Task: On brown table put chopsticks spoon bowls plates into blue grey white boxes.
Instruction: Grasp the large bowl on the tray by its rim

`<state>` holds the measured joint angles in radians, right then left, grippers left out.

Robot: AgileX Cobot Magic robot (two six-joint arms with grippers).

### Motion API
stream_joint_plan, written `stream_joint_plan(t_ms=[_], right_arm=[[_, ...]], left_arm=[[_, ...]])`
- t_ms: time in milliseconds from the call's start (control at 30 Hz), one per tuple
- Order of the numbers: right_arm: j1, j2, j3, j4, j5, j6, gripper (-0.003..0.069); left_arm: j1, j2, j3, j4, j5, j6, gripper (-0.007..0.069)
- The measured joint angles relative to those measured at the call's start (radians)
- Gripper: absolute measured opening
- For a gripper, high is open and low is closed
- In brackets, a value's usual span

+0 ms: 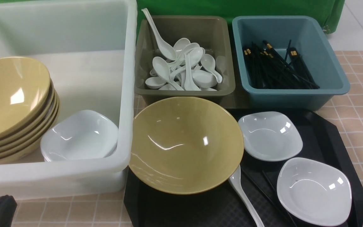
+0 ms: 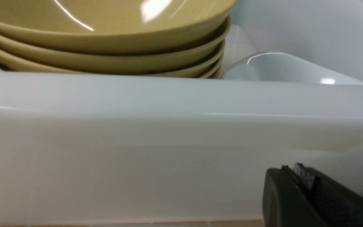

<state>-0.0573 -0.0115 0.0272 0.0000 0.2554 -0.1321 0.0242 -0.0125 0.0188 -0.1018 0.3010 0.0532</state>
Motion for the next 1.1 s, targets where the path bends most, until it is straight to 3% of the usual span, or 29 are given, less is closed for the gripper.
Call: stream_joint_plan(t_ms=[133, 167, 267, 400, 467, 500, 567, 633, 733, 833, 933, 1100], right_arm=[[0.000, 0.000, 0.002, 0.000, -0.146, -0.001, 0.0237], [0.000, 0.000, 0.002, 0.000, -0.271, -0.001, 0.0237], [0.000, 0.000, 0.002, 0.000, -0.432, -0.001, 0.0237], [0.000, 0.000, 0.002, 0.000, -0.559, 0.035, 0.0237], [0.000, 0.000, 0.002, 0.000, -0.645, 0.256, 0.0237], [0.000, 0.000, 0.002, 0.000, -0.652, 0.256, 0.0237], [0.000, 0.000, 0.002, 0.006, -0.702, 0.418, 0.0237], [0.000, 0.000, 0.002, 0.006, -0.735, 0.503, 0.0237], [0.000, 0.000, 0.001, 0.006, -0.773, 0.524, 0.0232], [0.000, 0.026, -0.083, 0.006, -0.696, 0.518, 0.0188], [0.000, 0.094, -0.234, 0.006, -0.546, 0.464, 0.0125], [0.000, 0.254, -0.425, 0.006, -0.245, 0.265, 0.0073]], left_arm=[[0.000, 0.000, 0.000, 0.001, -0.125, 0.000, -0.0008], [0.000, 0.000, 0.000, 0.003, -0.242, 0.000, -0.0008], [0.000, 0.000, 0.000, 0.003, -0.431, 0.000, -0.0008], [0.000, 0.000, 0.000, 0.004, -0.633, -0.001, -0.0008], [0.000, 0.000, 0.000, 0.004, -0.768, -0.022, -0.0008], [0.000, 0.000, 0.000, 0.004, -0.780, -0.028, -0.0008], [0.000, 0.000, 0.000, 0.003, -0.912, -0.117, -0.0008], [0.000, 0.000, 0.000, 0.000, -1.034, -0.245, -0.0008], [0.000, -0.001, -0.014, 0.000, -1.038, -0.308, -0.0008], [-0.001, 0.052, -0.194, 0.007, -0.861, -0.338, -0.0008], [-0.001, 0.184, -0.391, 0.020, -0.688, -0.270, -0.0008], [-0.002, 0.456, -0.558, 0.045, -0.598, -0.159, -0.0008]])
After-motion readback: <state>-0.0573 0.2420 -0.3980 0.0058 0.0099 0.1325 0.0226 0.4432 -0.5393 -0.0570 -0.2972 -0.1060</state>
